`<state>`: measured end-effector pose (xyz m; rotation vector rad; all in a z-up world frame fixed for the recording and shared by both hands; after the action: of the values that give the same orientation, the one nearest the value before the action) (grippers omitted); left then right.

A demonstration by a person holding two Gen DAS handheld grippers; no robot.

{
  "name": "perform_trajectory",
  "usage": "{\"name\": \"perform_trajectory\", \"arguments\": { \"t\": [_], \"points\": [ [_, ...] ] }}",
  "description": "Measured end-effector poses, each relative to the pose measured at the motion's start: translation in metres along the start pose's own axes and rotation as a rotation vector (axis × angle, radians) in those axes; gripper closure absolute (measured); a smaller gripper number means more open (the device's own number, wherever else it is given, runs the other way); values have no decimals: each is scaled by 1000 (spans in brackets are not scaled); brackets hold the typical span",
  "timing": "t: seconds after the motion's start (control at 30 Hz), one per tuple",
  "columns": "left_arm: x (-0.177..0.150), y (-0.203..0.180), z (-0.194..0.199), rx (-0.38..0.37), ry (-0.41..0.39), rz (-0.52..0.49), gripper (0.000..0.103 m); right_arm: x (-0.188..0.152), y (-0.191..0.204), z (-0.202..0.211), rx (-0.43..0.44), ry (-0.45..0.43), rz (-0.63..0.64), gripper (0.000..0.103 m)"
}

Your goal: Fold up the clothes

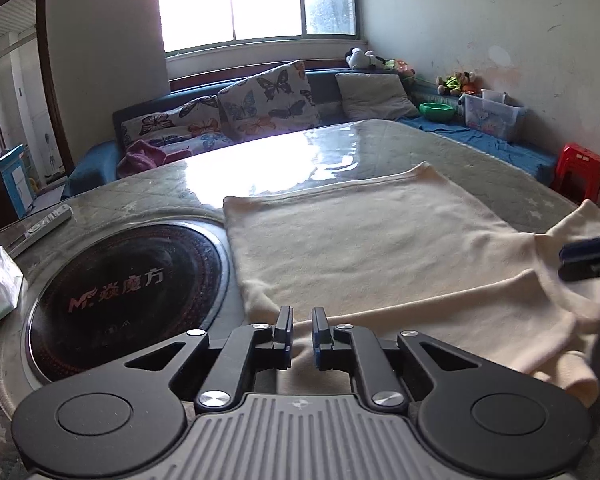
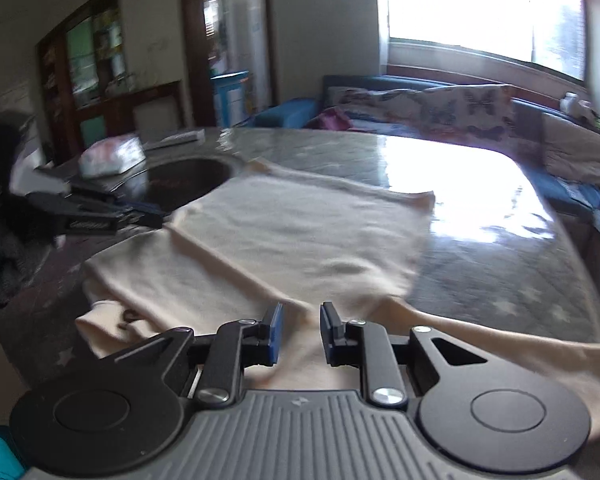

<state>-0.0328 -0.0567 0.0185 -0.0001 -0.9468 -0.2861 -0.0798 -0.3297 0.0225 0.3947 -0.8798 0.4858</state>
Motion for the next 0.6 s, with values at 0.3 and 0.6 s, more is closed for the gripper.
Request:
{"name": "perform_trajectory", "arguments": {
  "t": [0.3,0.6],
  "points": [
    [4,-40,15,-90,-22,-19,76,-39,-102,58,-350,-46,-252,76],
    [5,-73,17,-148,-20,-48,65,-78,-159,84,-507,-107,-457,67]
  ]
}}
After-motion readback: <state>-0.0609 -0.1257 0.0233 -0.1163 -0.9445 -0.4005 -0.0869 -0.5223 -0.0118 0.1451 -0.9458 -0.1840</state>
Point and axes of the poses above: each gripper's, at about its wrist camera, not at the fingertips, and z roughly against the way its jaws point, y to its left, x to its top, the point moved 4 cm from there along -z, roughly the way its jaws point, and after that the axes turned 7 degrees about x, right-handed, at the moved point
